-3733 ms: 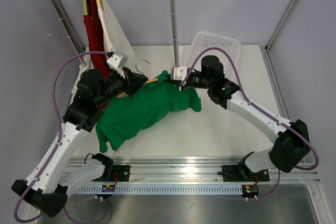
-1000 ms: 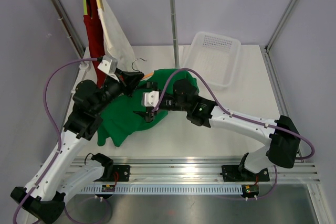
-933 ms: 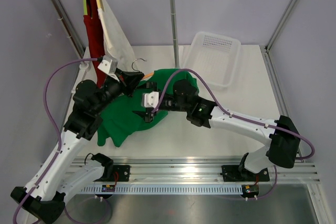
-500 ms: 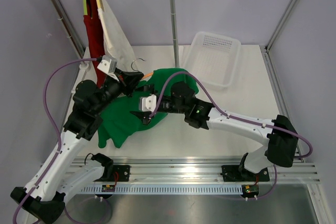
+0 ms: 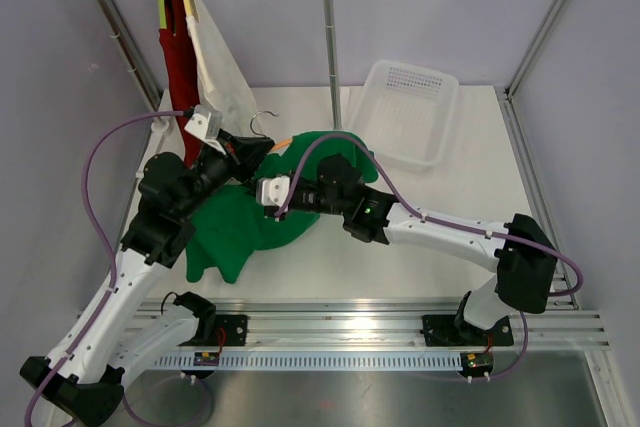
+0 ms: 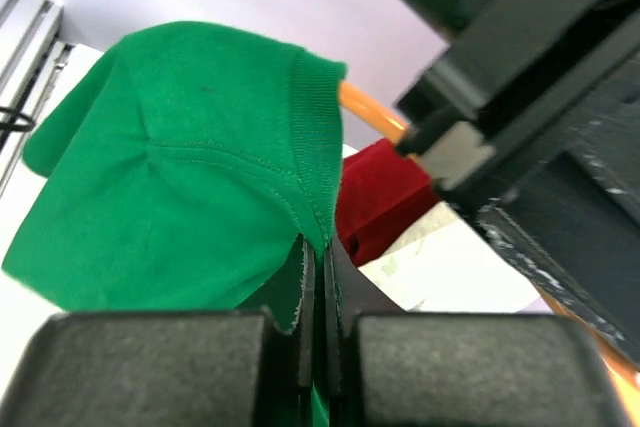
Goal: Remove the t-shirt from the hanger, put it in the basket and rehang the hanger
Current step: Remove the tshirt from the hanger
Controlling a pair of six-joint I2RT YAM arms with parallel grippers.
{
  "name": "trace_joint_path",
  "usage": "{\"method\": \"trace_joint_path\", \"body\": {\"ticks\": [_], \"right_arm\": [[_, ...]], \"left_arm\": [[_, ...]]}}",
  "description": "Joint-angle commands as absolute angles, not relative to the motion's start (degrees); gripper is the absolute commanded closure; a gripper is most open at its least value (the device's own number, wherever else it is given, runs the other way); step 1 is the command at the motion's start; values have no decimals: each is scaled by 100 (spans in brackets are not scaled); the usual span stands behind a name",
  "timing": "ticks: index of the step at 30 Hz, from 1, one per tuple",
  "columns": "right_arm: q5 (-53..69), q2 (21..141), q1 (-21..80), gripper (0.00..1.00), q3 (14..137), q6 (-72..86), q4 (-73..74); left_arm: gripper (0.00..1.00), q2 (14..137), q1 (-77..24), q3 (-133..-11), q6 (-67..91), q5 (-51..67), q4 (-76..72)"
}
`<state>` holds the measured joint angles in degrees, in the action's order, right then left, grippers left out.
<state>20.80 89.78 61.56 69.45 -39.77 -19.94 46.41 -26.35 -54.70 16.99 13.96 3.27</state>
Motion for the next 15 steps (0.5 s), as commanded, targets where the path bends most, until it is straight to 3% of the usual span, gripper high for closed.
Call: {"method": "trace_joint_path", "body": {"ticks": [1, 15], "right_arm": [[1759, 8921, 6205, 100, 7102, -3709, -2521], [230, 8104, 6196, 100, 6776, -2901, -2698]], "left_arm": [[100, 4447, -2663, -5590, 1749, 1459, -483], [100, 4579, -2663, -5546, 1494, 1608, -817]]}}
